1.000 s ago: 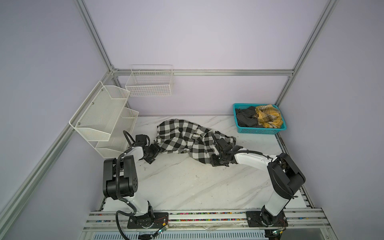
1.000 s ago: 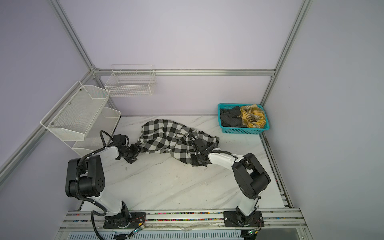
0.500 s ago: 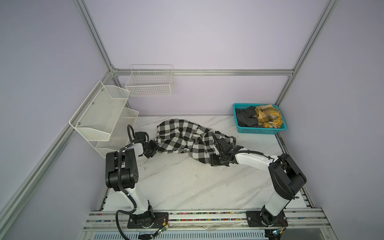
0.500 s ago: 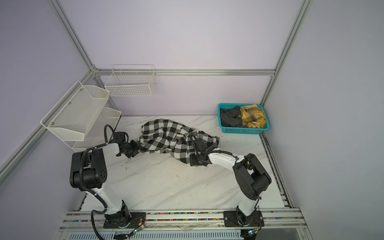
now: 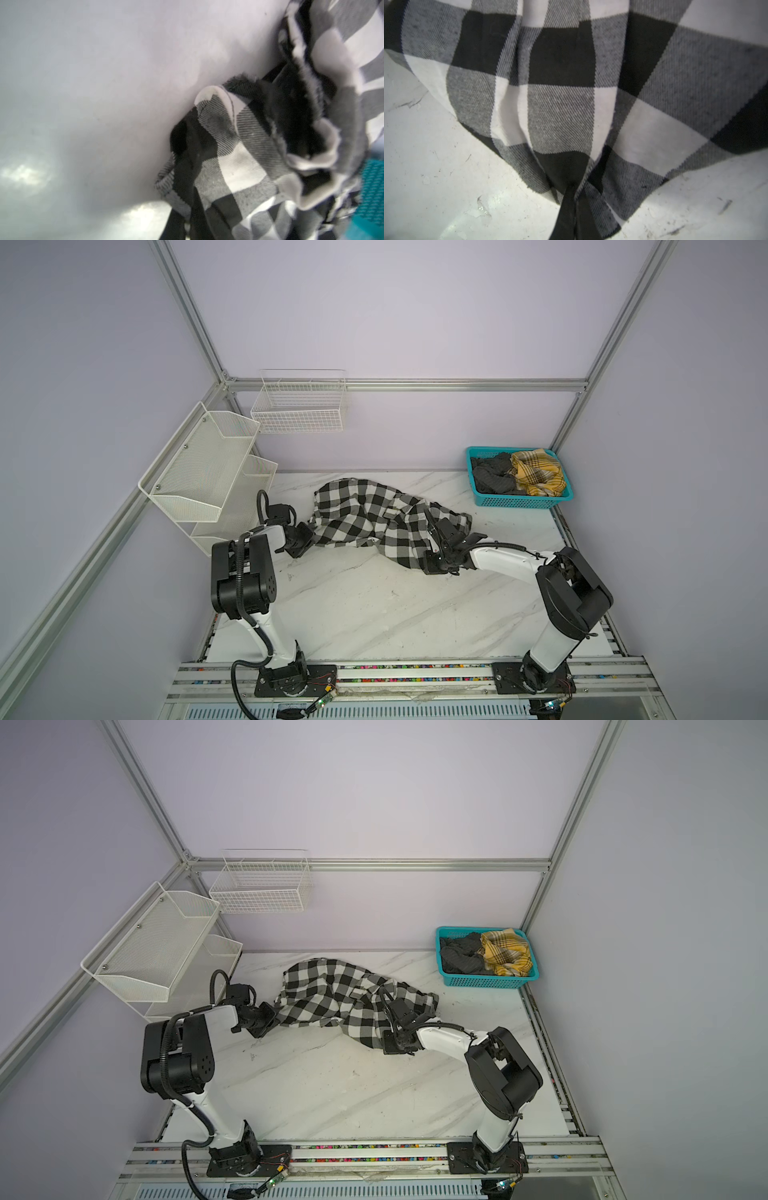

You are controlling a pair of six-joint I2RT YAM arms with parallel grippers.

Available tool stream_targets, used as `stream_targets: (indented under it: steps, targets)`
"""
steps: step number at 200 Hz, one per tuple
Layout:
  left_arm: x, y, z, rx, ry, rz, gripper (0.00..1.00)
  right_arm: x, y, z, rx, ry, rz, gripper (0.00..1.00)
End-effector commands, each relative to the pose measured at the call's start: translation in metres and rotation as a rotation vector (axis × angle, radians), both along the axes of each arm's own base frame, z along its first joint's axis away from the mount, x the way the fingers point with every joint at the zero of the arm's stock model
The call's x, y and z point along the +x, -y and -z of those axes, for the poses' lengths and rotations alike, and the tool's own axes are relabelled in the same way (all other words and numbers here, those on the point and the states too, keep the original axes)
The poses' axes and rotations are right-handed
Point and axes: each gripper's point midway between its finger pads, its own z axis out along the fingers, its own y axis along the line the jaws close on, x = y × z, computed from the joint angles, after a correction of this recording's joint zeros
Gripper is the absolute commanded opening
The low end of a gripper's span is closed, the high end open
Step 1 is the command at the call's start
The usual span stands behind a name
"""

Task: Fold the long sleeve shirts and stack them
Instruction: 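Lift the shirt high with both grippers and lay it flat on the table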

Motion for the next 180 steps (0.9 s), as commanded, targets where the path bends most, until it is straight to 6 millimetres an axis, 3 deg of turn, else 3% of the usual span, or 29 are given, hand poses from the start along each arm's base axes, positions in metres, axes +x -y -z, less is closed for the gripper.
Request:
stream_targets:
  steps: [1, 15, 44, 56, 70, 81, 93, 103, 111, 125, 135, 146, 157, 161, 180]
  targets:
    - [0.02, -0.021, -0.039, 0.032, 0.064, -0.076, 0.0, 0.023, 0.01, -0.038, 0.008, 0.085, 0.083, 0.0]
    - [0.029, -0.02, -0.074, 0.06, 0.132, -0.078, 0.0, 0.054, 0.017, -0.072, 0.067, 0.154, 0.139, 0.0]
    - [0.065, -0.018, -0.18, 0.127, 0.322, -0.075, 0.0, 0.156, 0.047, -0.173, 0.213, 0.351, 0.282, 0.0]
    - [0.077, -0.023, -0.233, 0.148, 0.408, -0.11, 0.0, 0.197, 0.066, -0.234, 0.29, 0.472, 0.323, 0.0]
    - [0.08, -0.033, -0.296, 0.179, 0.51, -0.177, 0.0, 0.231, 0.087, -0.311, 0.373, 0.626, 0.343, 0.0]
    - [0.077, -0.039, -0.346, 0.205, 0.599, -0.221, 0.0, 0.244, 0.099, -0.371, 0.433, 0.743, 0.335, 0.0]
    - [0.069, -0.045, -0.392, 0.227, 0.684, -0.268, 0.0, 0.25, 0.111, -0.419, 0.5, 0.835, 0.326, 0.0]
    - [0.06, -0.046, -0.425, 0.233, 0.751, -0.29, 0.0, 0.245, 0.118, -0.451, 0.553, 0.896, 0.308, 0.0]
    - [0.052, -0.047, -0.44, 0.233, 0.777, -0.307, 0.0, 0.239, 0.12, -0.468, 0.581, 0.927, 0.291, 0.0]
    - [0.041, -0.041, -0.45, 0.215, 0.799, -0.296, 0.0, 0.23, 0.119, -0.478, 0.599, 0.936, 0.267, 0.0]
    - [0.031, -0.035, -0.445, 0.195, 0.787, -0.282, 0.0, 0.223, 0.118, -0.473, 0.599, 0.914, 0.26, 0.0]
    - [0.019, -0.027, -0.432, 0.176, 0.77, -0.257, 0.0, 0.217, 0.119, -0.452, 0.569, 0.874, 0.265, 0.0]
    - [0.009, -0.015, -0.405, 0.168, 0.72, -0.214, 0.0, 0.208, 0.126, -0.42, 0.518, 0.821, 0.299, 0.0]
    - [-0.003, -0.009, -0.401, 0.165, 0.717, -0.198, 0.0, 0.203, 0.128, -0.405, 0.504, 0.797, 0.307, 0.0]
    - [-0.031, 0.015, -0.322, 0.161, 0.568, -0.117, 0.0, 0.172, 0.132, -0.321, 0.448, 0.65, 0.333, 0.0]
